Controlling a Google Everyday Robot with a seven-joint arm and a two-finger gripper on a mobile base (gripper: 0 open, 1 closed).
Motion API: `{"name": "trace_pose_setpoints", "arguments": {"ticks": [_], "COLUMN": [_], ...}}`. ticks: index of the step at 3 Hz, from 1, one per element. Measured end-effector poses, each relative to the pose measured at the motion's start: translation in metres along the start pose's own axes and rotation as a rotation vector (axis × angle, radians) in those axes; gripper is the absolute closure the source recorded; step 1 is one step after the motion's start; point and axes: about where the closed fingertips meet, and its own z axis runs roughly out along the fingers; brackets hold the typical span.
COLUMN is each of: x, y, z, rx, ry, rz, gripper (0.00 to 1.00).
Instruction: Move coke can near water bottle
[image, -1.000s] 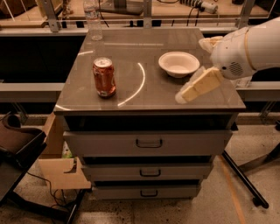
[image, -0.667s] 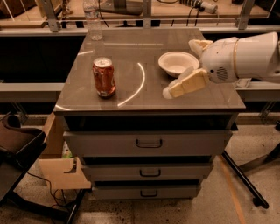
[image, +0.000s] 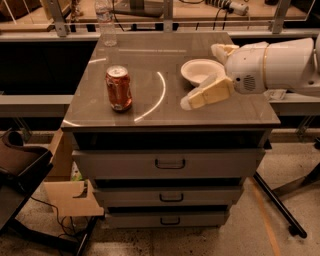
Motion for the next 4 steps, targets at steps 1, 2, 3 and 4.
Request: {"name": "trace_pose_setpoints", "arguments": {"ticks": [1,2,3,4], "x": [0.004,0.003,-0.002,-0.008], "y": [0.001,0.001,-0.001,-0.003], "z": [0.026,0.057,0.088,0.114], "rx": [-0.017,-0.034,-0.058,-0.084], "ry": [-0.043,-0.123,-0.194,-0.257], "rz": [0.024,0.035,0.028,0.016], "gripper": [0.0,0.0,0.0,0.0]}}
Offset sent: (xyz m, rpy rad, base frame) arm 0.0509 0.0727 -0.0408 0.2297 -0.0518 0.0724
